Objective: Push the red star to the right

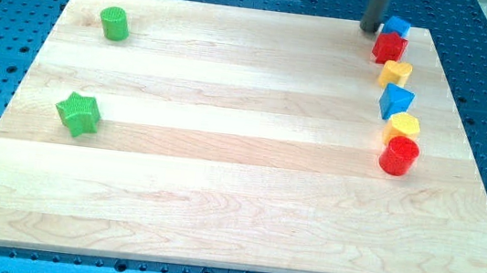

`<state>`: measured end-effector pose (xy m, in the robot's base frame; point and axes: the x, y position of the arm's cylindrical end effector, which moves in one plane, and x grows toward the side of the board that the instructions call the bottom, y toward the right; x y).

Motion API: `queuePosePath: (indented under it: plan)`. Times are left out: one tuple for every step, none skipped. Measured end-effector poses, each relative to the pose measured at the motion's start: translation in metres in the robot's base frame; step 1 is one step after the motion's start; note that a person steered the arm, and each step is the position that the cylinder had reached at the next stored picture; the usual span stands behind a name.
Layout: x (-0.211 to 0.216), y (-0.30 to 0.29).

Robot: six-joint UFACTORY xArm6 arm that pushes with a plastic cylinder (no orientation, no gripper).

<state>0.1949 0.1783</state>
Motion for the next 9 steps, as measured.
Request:
queuePosePath:
  plan:
    - [-0.004, -0.002]
    - [-0.001, -0.037]
    - [-0.002, -0.033]
    - [-0.003, -0.014]
    - [0.0, -0.012]
    - [0.012, 0.005]
    - [0.018, 0.009]
    - [0.03, 0.014]
    - [0.044, 0.014]
